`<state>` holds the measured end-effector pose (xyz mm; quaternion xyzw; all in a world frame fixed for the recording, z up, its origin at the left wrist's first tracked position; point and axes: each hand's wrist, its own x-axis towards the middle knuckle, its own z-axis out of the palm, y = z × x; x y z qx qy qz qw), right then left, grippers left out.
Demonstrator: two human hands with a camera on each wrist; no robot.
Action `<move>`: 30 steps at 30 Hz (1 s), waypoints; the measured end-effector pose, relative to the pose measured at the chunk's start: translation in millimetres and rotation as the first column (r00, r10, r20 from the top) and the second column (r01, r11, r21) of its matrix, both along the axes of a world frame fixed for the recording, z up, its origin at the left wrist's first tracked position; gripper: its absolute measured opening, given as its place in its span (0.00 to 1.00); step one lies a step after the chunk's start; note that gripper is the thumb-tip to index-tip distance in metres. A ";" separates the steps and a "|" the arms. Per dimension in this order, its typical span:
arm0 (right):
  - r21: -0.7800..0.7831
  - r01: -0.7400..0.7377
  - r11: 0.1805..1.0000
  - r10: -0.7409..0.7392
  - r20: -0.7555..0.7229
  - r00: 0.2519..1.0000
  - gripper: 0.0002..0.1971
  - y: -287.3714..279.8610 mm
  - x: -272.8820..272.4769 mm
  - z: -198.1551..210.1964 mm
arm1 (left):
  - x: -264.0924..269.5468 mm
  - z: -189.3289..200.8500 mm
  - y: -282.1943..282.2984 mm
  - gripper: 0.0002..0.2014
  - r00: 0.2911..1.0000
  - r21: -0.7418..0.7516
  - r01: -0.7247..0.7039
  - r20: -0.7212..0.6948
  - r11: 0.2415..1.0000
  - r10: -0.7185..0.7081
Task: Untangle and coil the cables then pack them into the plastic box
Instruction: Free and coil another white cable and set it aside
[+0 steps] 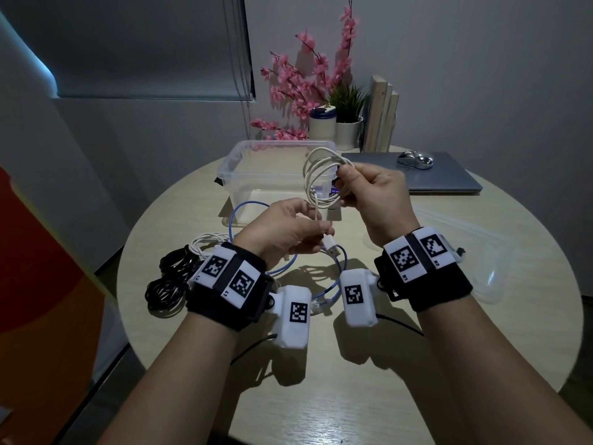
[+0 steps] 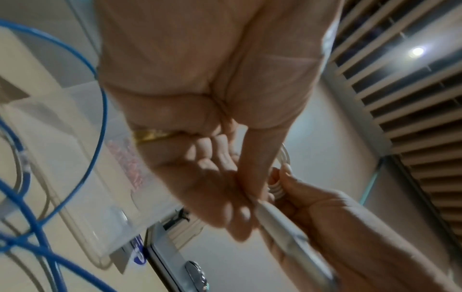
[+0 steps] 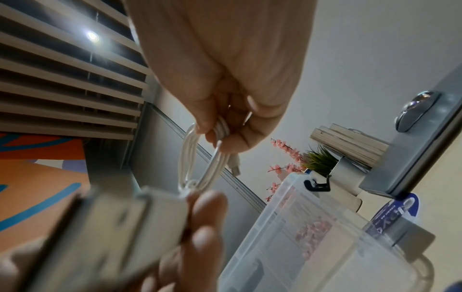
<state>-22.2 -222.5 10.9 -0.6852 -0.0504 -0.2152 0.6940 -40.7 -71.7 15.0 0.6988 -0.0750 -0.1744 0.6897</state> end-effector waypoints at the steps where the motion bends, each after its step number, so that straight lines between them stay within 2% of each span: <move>1: -0.003 0.002 1.000 -0.002 -0.001 1.000 0.08 -0.5 0.1 -0.5 | 1.3 -0.5 2.5 0.11 0.999 0.070 0.022 0.037 0.997 -0.025; 3: -0.015 -0.001 1.000 0.001 0.000 1.000 0.08 -0.3 -0.4 -2.5 | 3.7 0.4 6.4 0.13 0.992 0.202 0.037 0.111 0.979 -0.060; 5: -0.042 -0.001 0.999 0.001 0.008 1.000 0.09 0.6 -1.4 -4.0 | 4.4 2.5 8.0 0.13 0.985 0.263 0.025 0.157 0.965 -0.068; 6: -0.065 0.008 0.998 -0.007 0.012 1.000 0.09 0.3 -1.2 -3.9 | 4.4 3.3 7.9 0.12 0.986 0.243 0.016 0.156 0.970 -0.055; 9: -0.121 0.032 0.992 -0.028 0.033 0.999 0.08 -3.1 0.8 -0.8 | 2.6 4.1 6.0 0.06 0.999 0.039 -0.011 0.049 0.999 0.009; 11: -0.146 0.041 0.988 -0.033 0.060 0.998 0.07 -4.3 1.3 0.8 | 1.6 3.5 5.8 0.04 1.000 -0.024 -0.018 0.005 1.000 0.018; 16: -0.232 0.070 0.970 -0.061 0.048 0.997 0.06 -2.6 0.1 -3.4 | 0.9 6.3 5.4 0.05 0.996 -0.031 0.063 0.068 0.998 -0.061; 21: -0.332 0.067 0.941 -0.063 0.022 0.998 0.08 -1.1 0.3 -12.0 | -4.3 14.1 4.5 0.06 0.969 -0.085 0.161 0.204 0.983 -0.141; 26: -0.287 0.105 0.952 -0.108 0.007 0.994 0.07 -13.2 0.4 -9.4 | -0.7 12.2 22.5 0.08 0.934 0.090 0.261 0.229 0.961 -0.275; 28: -0.227 0.129 0.965 -0.127 0.024 0.992 0.08 -18.0 0.6 -5.0 | 4.8 7.8 29.7 0.07 0.938 0.231 0.236 0.201 0.944 -0.283; 30: -0.161 0.117 0.980 -0.114 0.028 0.993 0.12 -19.3 -0.2 0.3 | 13.9 1.4 33.3 0.10 0.955 0.348 0.148 0.193 0.926 -0.225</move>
